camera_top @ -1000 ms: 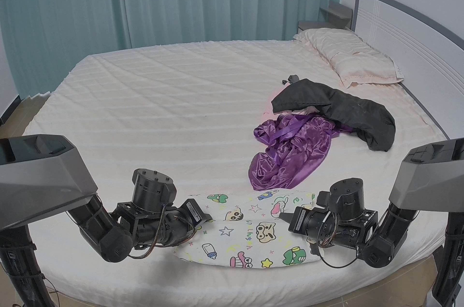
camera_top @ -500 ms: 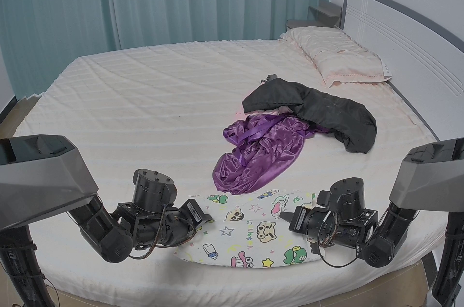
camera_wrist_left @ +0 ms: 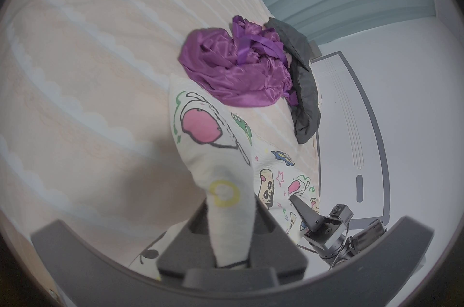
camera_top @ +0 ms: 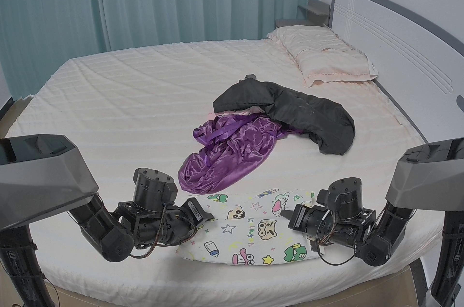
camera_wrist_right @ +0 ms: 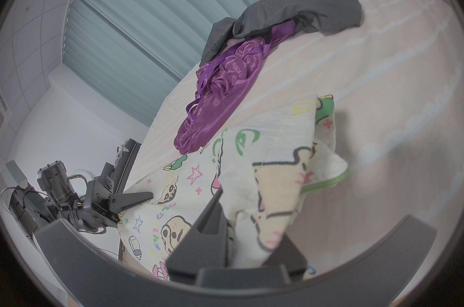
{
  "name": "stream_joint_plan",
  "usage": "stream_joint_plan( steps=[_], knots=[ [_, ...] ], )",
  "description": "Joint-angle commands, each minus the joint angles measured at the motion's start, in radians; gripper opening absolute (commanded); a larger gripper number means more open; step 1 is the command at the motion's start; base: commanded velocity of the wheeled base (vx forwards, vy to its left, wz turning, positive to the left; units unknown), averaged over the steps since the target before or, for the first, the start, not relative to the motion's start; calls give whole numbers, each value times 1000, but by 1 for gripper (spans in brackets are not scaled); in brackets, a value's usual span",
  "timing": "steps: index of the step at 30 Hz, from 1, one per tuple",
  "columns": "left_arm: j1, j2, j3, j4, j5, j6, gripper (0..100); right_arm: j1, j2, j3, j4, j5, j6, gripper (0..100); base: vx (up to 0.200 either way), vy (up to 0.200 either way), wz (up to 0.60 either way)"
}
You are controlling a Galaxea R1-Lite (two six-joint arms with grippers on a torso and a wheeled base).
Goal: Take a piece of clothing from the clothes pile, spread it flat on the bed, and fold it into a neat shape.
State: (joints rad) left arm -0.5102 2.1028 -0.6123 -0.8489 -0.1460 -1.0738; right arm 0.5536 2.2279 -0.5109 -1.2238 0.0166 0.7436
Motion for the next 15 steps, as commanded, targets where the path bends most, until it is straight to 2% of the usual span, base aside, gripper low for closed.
stream_joint_plan(
  steps=[1,11,12,15],
  knots=[
    [1,2,3,1,2,0,0,0,18,-6,0,-1,0,0,0,0,0],
    [4,5,14,1,9,-1,0,-4,24,-9,1,2,2,0,0,0,0],
    [4,3,22,-1,9,0,100,-4,24,-9,3,2,2,100,0,0,0],
    [4,0,56,1,11,0,100,-6,21,2,12,0,0,100,0,0,0]
  ],
)
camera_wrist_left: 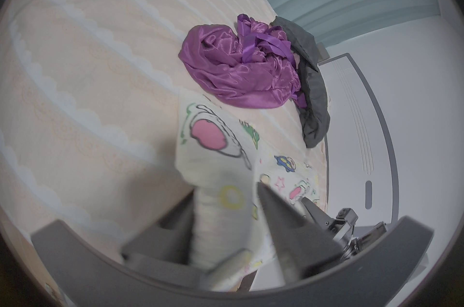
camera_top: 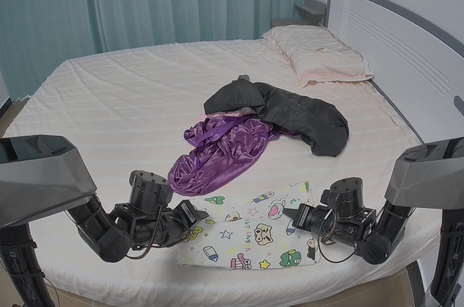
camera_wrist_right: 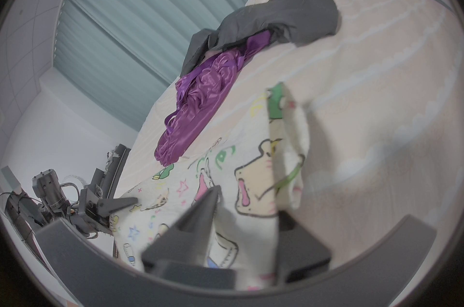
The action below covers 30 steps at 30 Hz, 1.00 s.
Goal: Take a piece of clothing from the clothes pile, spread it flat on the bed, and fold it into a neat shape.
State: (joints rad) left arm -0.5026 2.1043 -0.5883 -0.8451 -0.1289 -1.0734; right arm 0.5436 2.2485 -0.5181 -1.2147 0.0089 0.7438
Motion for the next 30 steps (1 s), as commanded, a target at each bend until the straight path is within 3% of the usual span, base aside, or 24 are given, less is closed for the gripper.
stream_joint_plan(
  steps=[1,5,6,8,15,19,23,29,30],
  knots=[
    [-1,-3,45,-3,-6,0,100,2,-4,13,7,6,-3,100,0,0,0],
    [10,0,70,-3,9,1,100,-19,-17,29,55,6,-29,100,0,0,0],
    [21,0,74,-5,48,1,100,-42,-46,46,106,13,-73,100,0,0,0],
    [38,-6,67,-5,63,3,100,-57,-66,73,107,23,-84,100,0,0,0],
    [131,-49,45,-3,58,0,100,-31,-172,151,126,59,-161,100,0,0,0],
    [136,-55,45,-5,55,-5,100,-36,-148,213,124,137,-256,100,0,0,0],
    [131,-49,45,-3,55,-5,100,-36,-133,259,121,155,-342,100,0,0,0],
    [128,-50,47,-3,54,-5,100,-33,-104,271,112,174,-362,100,0,0,0],
    [127,-50,48,-3,54,-7,100,-33,-98,274,112,181,-362,0,0,0,0]
  ],
)
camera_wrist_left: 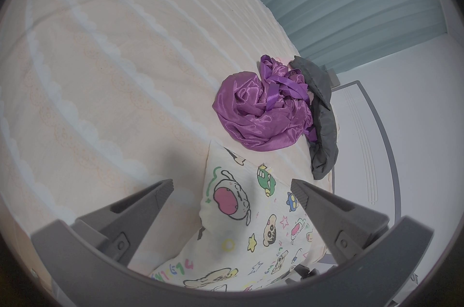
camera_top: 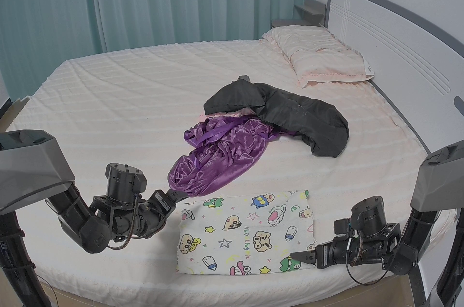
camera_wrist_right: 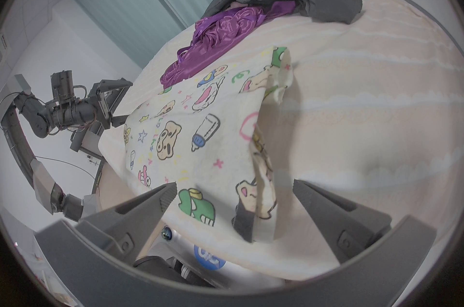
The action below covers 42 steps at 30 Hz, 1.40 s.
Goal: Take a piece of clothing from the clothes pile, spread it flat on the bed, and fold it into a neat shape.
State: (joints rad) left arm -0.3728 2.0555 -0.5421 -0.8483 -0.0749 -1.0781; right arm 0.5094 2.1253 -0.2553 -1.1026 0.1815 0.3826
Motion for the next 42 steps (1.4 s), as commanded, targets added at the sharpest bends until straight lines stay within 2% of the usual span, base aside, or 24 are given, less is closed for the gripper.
stream_joint_plan(
  steps=[1,5,11,17,23,24,30,42],
  knots=[
    [-3,-2,2,0,-2,-2,100,1,25,11,0,9,1,0,0,0,0],
    [-14,-8,2,-5,0,-17,100,-5,13,24,1,10,-8,0,0,0,0],
    [-29,-11,-2,-9,1,-28,100,-25,-5,62,56,10,-139,0,0,0,0],
    [-55,-20,-4,-14,12,-29,100,-23,-11,61,61,3,-146,0,0,0,0],
    [-92,-44,-12,-40,14,-77,100,-17,-18,61,79,1,-149,0,0,0,0],
    [-95,-52,-13,-43,14,-88,100,-17,-16,61,79,1,-149,100,0,0,0],
    [-133,-66,-15,-71,12,-137,100,-17,-19,56,69,0,-151,100,0,0,0],
    [-179,78,-10,-110,21,-131,100,-52,-71,34,41,-8,-148,100,0,0,0]
  ],
)
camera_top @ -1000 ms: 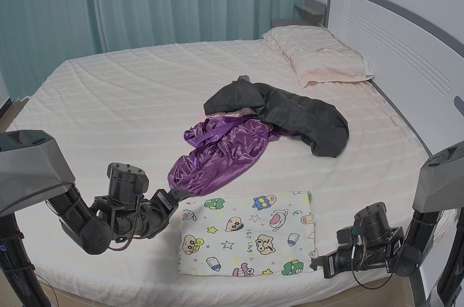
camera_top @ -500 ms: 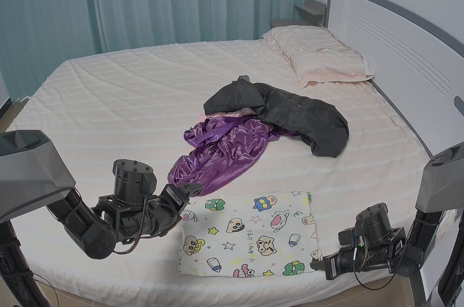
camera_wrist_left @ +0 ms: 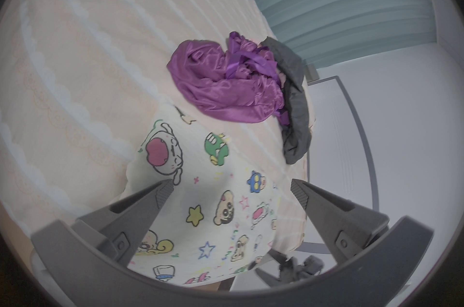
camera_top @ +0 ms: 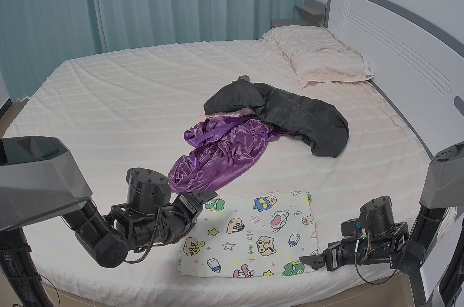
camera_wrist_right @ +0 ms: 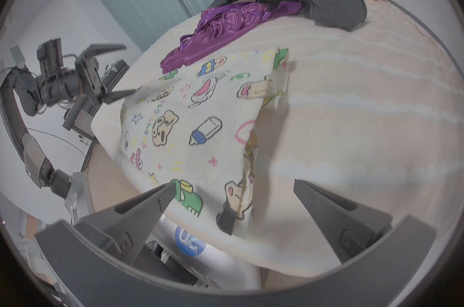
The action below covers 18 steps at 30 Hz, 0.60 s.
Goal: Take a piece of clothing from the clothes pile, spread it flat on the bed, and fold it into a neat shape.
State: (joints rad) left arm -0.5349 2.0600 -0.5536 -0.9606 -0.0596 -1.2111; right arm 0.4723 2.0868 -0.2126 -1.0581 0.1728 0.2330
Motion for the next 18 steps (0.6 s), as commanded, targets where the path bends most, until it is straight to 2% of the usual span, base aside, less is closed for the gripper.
stream_joint_plan(
  steps=[1,9,11,13,17,18],
  knots=[
    [-20,81,0,3,7,4,100,-17,-36,-13,-3,1,5,100,0,0,0],
    [-60,126,4,3,58,64,100,-69,-60,-54,-3,2,9,100,0,0,0],
    [-66,144,-3,-3,99,73,100,-93,-53,-85,-3,7,16,100,0,0,0],
    [-66,143,-3,-4,104,71,100,-98,-42,-103,-3,7,54,100,0,0,0],
    [-66,112,6,-15,107,65,100,-97,-31,-180,-3,5,193,100,0,0,0],
    [-66,112,6,-15,107,65,100,-97,-31,-180,-3,5,193,100,0,0,0]
  ],
)
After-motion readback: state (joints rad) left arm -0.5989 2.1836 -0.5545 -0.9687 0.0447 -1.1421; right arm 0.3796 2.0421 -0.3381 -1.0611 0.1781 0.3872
